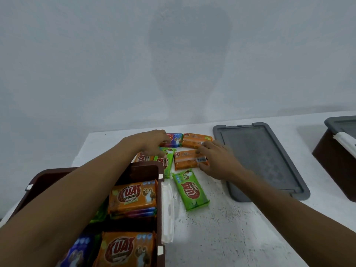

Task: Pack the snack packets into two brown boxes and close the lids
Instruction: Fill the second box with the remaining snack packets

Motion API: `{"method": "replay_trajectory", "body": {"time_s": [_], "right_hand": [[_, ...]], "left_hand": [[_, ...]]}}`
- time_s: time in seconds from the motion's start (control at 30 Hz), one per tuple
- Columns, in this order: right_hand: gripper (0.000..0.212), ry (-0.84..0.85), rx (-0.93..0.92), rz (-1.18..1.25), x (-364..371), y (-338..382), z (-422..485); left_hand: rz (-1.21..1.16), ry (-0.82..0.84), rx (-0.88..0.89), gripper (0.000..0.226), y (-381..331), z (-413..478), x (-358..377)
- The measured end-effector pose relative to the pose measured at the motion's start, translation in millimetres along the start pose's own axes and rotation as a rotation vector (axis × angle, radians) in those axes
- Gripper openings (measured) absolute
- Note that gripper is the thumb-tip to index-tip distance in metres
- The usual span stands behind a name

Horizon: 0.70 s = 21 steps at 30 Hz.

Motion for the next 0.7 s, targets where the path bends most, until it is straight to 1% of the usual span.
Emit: {"method": "replay_trajectory", "body": {"time_s": [0.07, 0.13, 0.23, 0.3, 0.37, 0.47, 0.53, 0.57, 0.67, 0.7], "right_hand": [[0.037, 0.045, -0.02, 0.028, 2.5, 2.4, 5.9], [0.034, 0.09, -0.023, 0.026, 4.1, 4.8, 12.0], [0.03, 0.078, -0.013, 0.01, 2.0, 8.7, 19.4], [0.029, 0.088, -0.042, 0.044, 2.8, 16.7, 18.9], [0.029, 0.14, -0.07, 0.086, 5.2, 25.5, 15.3], [0.033, 0.191, -0.054, 0.116, 4.9, 34.2, 9.1], [0.043, 0.191, -0.034, 0.124, 3.1, 41.3, 3.5], [0.052, 0.208, -0.014, 0.127, 5.0, 45.6, -0.9], [0.091, 0.296, 0.062, 0.051, 22.2, 56.8, -14.6], [0.099, 0.315, 0.091, 0.027, 27.2, 59.1, -17.3]], "left_hand": [[-0.021, -0.031, -0.024, 0.06, 4.1, 5.7, -3.8], [-0.036, -0.019, -0.057, 0.054, 8.4, 11.9, -5.5], [-0.059, 0.022, -0.102, 0.047, 16.2, 24.2, -1.4], [-0.044, 0.019, -0.115, 0.051, 17.3, 30.2, 1.7], [-0.027, -0.015, -0.117, 0.058, 16.0, 34.1, 2.3], [0.012, -0.039, -0.119, 0.064, 16.0, 36.5, 4.6], [0.049, -0.031, -0.139, 0.065, 19.6, 38.7, 7.0], [0.071, -0.032, -0.151, 0.066, 20.6, 39.1, 7.3], [0.112, -0.074, -0.168, 0.073, 20.8, 38.7, 3.6], [0.107, -0.101, -0.168, 0.073, 20.3, 37.7, 0.5]]}}
Point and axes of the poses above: each hand's wrist, its own z-axis towards the middle knuckle, its own x-axis out of the palm, y = z × x, the point moved 8 cm from there along z, towards the middle knuckle, and after that the axes turned 2 degrees about -x, right-handed, at the moved point
